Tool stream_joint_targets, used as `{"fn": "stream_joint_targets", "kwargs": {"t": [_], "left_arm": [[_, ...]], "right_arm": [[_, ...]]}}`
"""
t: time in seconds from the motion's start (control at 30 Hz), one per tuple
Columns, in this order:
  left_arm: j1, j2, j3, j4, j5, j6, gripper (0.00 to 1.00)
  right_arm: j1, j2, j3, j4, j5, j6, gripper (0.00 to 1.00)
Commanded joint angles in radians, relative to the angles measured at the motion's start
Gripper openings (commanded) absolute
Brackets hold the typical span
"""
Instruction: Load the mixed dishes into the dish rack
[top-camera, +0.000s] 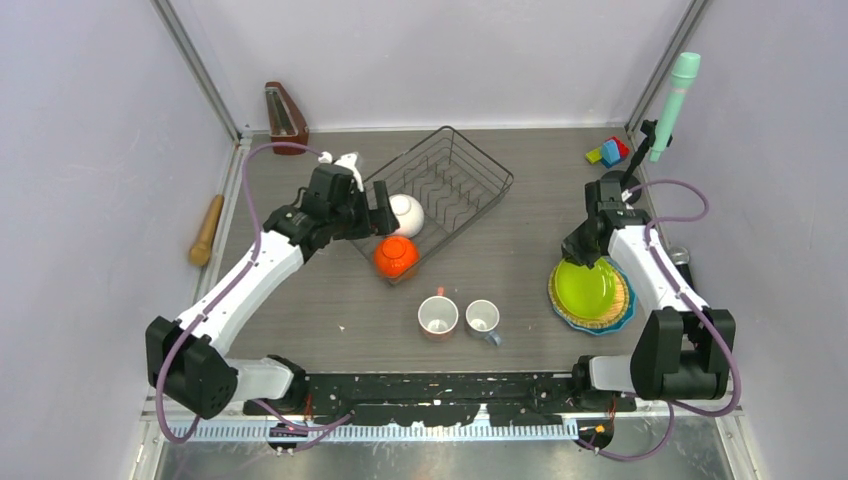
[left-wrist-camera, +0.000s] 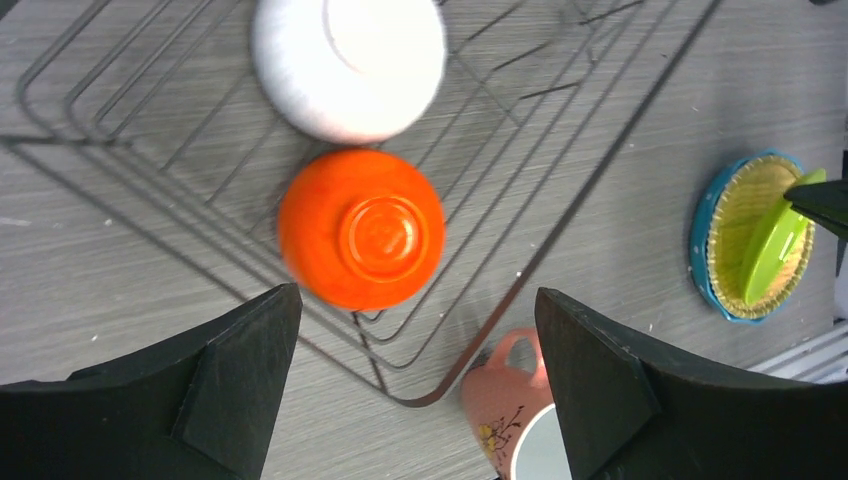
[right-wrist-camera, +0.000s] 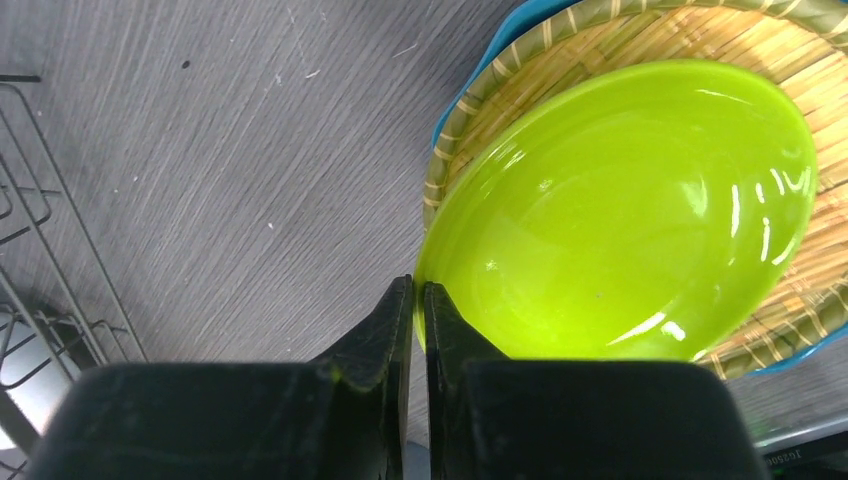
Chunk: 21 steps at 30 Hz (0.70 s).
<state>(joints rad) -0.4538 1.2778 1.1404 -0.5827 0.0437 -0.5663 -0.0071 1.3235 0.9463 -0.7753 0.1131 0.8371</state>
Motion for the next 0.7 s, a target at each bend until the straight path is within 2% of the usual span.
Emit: {"fn": "stream_joint_targets", "kwargs": {"t": [0.0,0.2,0.37,0.67], "left_arm": [[-0.078,0.009,0.057,0.103,-0.027,0.06,0.89],[-0.202,0.067,0.07,0.238,0.01,0.119,0.87],[-0.306,0.178,0.126,0.327,0.074,0.135,0.83],[-0.488,0.392,0.247,0.486,0.051,0.232,0.83]], "right_arm": [[0.007,-0.054,0.069,-0.056,-0.005,-0.013,0.0],[0.007,-0.075,0.123,-0.093,-0.092,-0.01,0.0],[0.007,-0.089,0.175,-0.118,-0.157,-0.006,0.0],[0.007,-0.122,0.184,-0.163,-0.133,0.032,0.0]]}}
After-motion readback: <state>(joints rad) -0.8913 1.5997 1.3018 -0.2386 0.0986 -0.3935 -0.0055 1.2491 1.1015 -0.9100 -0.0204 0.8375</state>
